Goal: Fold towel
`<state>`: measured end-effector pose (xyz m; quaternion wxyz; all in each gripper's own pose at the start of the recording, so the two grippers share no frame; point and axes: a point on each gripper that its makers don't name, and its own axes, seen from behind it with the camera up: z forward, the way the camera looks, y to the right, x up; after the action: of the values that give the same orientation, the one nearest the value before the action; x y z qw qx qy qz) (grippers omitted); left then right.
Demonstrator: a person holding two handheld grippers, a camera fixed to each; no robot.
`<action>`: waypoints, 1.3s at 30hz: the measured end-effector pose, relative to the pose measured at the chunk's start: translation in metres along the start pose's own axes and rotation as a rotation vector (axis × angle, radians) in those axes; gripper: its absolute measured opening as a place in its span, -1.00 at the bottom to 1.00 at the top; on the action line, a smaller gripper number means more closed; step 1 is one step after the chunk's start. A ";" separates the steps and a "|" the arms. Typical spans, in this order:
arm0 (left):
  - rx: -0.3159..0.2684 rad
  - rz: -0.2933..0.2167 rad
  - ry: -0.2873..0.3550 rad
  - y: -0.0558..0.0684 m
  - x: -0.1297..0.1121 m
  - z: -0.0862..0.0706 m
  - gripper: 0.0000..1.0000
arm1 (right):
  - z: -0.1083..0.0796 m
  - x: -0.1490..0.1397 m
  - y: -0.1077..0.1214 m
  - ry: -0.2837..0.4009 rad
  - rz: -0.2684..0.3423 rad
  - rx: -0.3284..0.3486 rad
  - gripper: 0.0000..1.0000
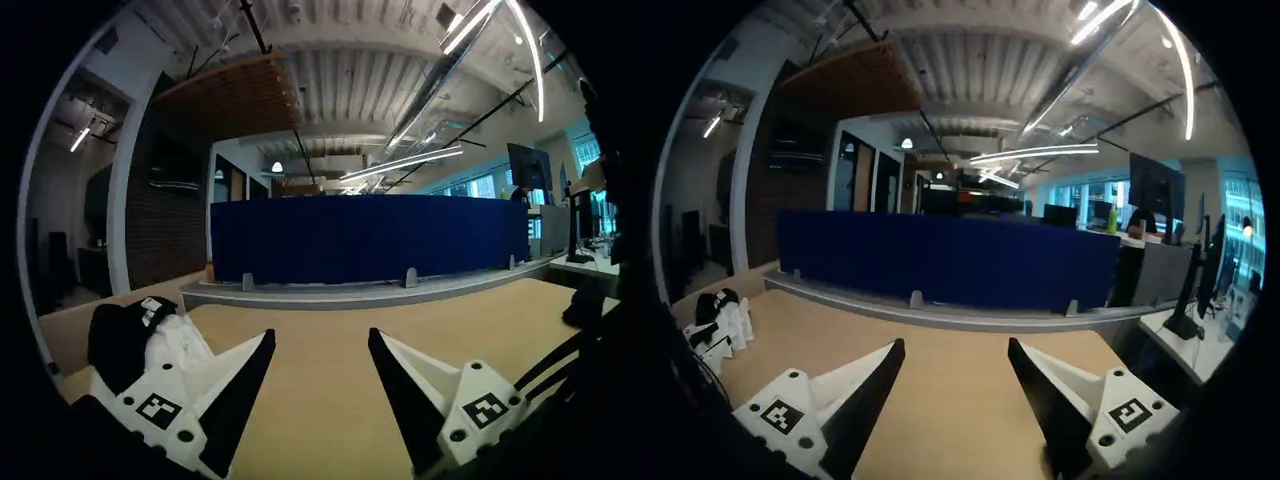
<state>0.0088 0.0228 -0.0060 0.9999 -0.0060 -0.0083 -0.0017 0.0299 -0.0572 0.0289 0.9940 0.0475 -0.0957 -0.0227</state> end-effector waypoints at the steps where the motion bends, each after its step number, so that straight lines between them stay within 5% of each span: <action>1: 0.004 -0.004 -0.001 -0.001 -0.004 0.000 0.71 | 0.001 -0.002 -0.001 -0.002 -0.004 -0.001 1.00; 21: 0.005 0.005 -0.009 -0.002 -0.049 0.001 0.71 | 0.007 -0.021 -0.008 -0.024 -0.057 0.005 1.00; 39: 0.011 -0.016 -0.001 -0.005 -0.047 0.001 0.71 | 0.002 -0.011 0.007 0.007 -0.045 -0.011 1.00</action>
<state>-0.0382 0.0183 -0.0061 0.9999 -0.0005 -0.0091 -0.0095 0.0194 -0.0495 0.0291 0.9938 0.0441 -0.0911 -0.0454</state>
